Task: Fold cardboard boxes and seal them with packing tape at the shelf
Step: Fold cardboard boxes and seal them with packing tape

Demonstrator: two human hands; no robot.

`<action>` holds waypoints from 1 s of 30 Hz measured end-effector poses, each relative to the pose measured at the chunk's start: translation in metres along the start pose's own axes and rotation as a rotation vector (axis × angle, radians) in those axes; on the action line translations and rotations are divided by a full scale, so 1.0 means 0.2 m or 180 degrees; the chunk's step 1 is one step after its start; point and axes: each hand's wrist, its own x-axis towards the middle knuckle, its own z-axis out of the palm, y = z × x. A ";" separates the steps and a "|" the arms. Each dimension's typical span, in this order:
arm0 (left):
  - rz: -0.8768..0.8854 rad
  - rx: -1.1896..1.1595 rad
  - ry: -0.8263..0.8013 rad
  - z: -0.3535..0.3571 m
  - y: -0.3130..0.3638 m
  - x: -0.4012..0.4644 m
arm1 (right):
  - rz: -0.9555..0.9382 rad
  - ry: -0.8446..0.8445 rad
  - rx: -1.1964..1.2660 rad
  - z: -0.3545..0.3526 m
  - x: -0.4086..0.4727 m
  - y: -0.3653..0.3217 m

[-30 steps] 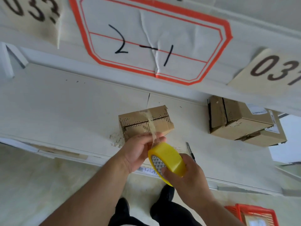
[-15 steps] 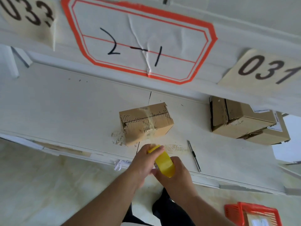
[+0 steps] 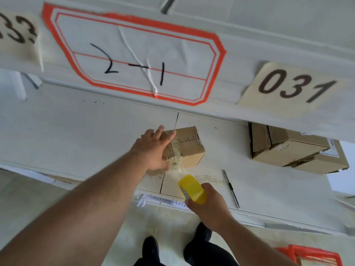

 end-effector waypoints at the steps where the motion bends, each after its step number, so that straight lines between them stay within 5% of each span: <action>1: -0.0049 -0.0090 -0.0041 -0.02 0.00 0.01 | -0.0022 0.0013 -0.0027 -0.02 0.00 -0.01; 4: -0.0424 -0.0919 -0.0318 -0.06 0.00 0.02 | -0.0130 0.0135 -0.0128 -0.13 -0.04 -0.05; 8: -0.0713 -0.2972 -0.0963 0.00 0.01 -0.06 | -0.0350 0.0431 -0.0122 -0.34 -0.10 -0.10; 11: -0.0789 -0.2867 -0.1380 0.14 0.02 -0.10 | -0.0473 0.0287 -0.0231 -0.38 -0.08 -0.14; 18: -0.0274 -0.2575 -0.0219 0.24 0.04 -0.07 | -0.0636 0.0089 -0.0537 -0.34 0.02 -0.27; 24: -0.0442 -0.2602 0.0603 0.37 0.05 -0.11 | -0.0465 0.0373 -0.0523 -0.32 0.05 -0.28; 30: 0.0238 -0.1437 0.1515 0.45 0.07 -0.14 | -0.0580 0.0194 -0.0748 -0.34 0.00 -0.27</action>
